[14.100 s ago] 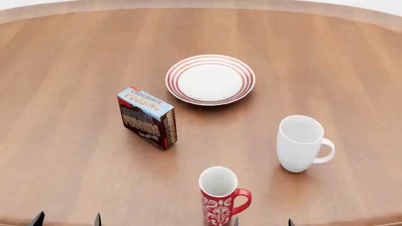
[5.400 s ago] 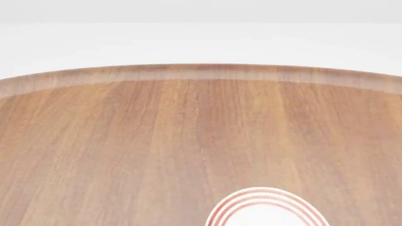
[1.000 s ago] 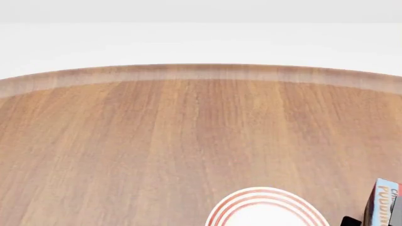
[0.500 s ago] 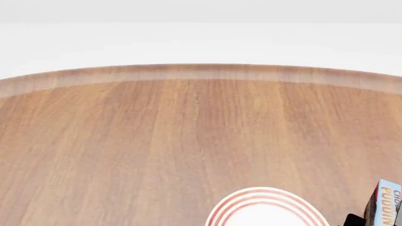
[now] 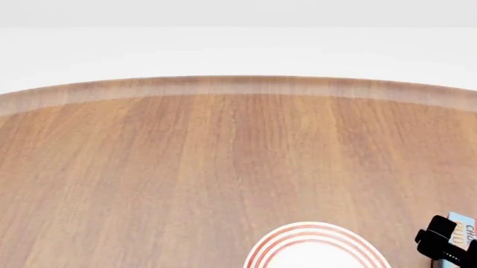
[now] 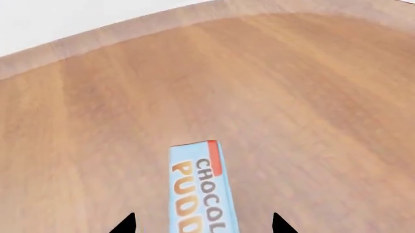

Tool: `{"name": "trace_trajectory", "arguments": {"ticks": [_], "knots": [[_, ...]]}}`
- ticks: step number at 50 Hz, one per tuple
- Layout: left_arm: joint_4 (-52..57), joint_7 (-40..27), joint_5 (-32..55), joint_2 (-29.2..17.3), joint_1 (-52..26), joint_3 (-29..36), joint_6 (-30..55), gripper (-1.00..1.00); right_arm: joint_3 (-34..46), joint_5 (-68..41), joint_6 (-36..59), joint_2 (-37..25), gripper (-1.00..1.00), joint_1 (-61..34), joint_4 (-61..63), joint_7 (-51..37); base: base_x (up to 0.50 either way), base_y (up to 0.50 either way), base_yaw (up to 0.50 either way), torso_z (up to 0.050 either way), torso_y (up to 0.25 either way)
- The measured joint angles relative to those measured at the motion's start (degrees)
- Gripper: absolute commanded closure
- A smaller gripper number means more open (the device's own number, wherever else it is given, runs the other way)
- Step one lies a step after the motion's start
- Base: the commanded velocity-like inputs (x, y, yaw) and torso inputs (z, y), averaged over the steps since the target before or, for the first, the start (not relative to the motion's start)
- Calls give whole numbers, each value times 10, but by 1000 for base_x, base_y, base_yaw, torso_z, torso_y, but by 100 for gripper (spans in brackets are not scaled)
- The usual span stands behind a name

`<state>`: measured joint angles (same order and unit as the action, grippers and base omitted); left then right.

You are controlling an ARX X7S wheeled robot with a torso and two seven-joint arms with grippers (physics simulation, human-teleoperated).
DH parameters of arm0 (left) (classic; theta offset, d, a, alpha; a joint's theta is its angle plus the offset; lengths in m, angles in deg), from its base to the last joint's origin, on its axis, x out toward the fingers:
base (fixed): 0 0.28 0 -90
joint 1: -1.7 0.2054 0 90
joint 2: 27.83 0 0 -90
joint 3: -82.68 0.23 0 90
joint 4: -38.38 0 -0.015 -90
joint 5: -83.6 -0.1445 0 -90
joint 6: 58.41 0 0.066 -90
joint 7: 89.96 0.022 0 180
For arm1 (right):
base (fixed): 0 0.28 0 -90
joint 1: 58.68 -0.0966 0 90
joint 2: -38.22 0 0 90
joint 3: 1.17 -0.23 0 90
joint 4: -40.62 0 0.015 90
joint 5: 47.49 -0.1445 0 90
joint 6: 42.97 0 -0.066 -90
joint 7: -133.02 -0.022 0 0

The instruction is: Put the chocolate pudding to the right of the plate.

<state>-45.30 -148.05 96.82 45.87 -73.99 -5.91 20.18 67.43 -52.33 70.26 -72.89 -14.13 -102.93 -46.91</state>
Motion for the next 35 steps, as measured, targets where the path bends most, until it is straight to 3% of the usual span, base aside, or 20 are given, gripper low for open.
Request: {"name": "trace_trajectory", "arguments": {"ticks": [35], "knots": [[-2, -2, 2, -2, 0, 2, -3, -100, 5, -73, 275, 26, -100, 41, 510, 17, 0, 0, 0, 0, 0]]}}
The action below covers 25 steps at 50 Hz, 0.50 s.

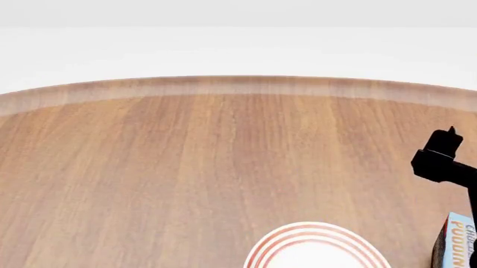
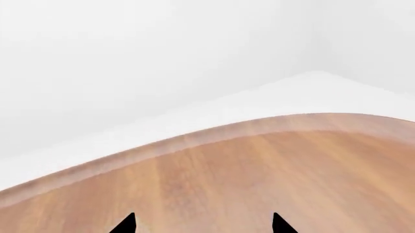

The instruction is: Put the chocolate pudding to the right of the plate.

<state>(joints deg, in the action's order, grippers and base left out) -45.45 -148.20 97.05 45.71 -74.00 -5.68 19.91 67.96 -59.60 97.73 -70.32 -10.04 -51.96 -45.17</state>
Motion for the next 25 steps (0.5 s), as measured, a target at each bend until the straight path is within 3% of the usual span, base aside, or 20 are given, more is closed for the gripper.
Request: {"name": "trace_trajectory", "arguments": {"ticks": [25], "knots": [[0, -1, 2, -1, 0, 1, -2, -100, 13, -68, 213, -4, -100, -105, 267, -11, 0, 0, 0, 0, 0]]}}
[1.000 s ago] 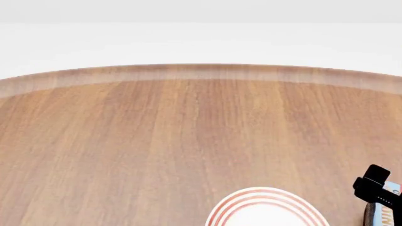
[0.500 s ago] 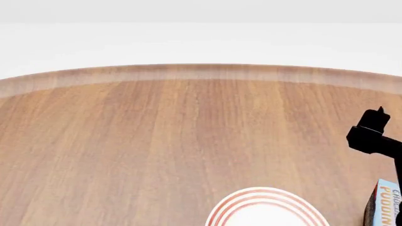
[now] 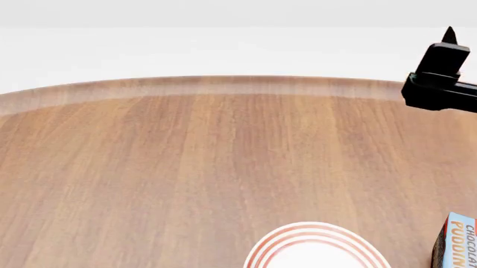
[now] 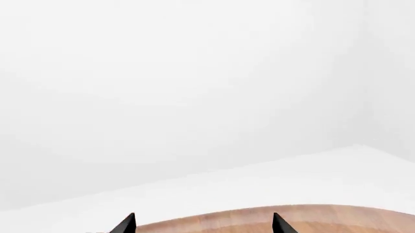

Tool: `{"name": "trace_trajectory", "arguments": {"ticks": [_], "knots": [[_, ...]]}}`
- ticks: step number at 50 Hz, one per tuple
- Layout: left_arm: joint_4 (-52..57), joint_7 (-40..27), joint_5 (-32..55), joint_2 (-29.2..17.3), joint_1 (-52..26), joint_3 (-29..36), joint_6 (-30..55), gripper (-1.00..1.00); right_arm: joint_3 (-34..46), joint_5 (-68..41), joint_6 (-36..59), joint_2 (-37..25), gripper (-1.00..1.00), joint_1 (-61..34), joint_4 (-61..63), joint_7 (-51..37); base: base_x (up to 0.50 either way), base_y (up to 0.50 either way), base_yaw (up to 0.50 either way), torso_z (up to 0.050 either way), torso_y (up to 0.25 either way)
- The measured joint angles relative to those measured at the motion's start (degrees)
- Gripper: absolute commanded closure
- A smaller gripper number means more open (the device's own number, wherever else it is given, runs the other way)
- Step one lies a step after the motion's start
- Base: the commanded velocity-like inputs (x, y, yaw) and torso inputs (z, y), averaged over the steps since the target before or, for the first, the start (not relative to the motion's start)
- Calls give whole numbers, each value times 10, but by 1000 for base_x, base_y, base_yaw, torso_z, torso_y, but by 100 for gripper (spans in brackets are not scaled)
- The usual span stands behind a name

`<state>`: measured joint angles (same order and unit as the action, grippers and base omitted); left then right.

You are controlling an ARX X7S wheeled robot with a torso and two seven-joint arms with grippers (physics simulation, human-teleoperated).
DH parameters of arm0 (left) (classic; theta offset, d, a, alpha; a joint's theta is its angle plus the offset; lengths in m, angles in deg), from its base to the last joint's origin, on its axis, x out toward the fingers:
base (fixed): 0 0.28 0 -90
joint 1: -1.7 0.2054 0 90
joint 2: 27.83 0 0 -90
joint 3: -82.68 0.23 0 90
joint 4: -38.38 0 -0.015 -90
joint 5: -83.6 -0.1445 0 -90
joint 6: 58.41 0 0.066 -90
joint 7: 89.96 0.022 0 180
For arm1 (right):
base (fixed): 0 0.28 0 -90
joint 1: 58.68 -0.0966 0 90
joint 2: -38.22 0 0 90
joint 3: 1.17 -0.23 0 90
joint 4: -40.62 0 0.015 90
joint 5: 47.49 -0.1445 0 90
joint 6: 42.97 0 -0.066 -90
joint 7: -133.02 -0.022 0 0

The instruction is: Put the chocolate pudding to the right of the plate.

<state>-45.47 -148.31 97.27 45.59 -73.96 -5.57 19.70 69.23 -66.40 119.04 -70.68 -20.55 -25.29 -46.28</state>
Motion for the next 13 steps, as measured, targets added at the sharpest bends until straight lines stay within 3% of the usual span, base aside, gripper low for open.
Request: {"name": "trace_trajectory", "arguments": {"ticks": [9, 13], "knots": [[0, 0, 0, 0, 0, 1, 0, -100, -8, -34, 84, 3, -100, -57, 80, -7, 0, 0, 0, 0, 0], [0, -1, 0, -1, 0, 1, 0, -100, -17, -98, 116, -4, -100, -85, 105, -47, 0, 0, 0, 0, 0]]}}
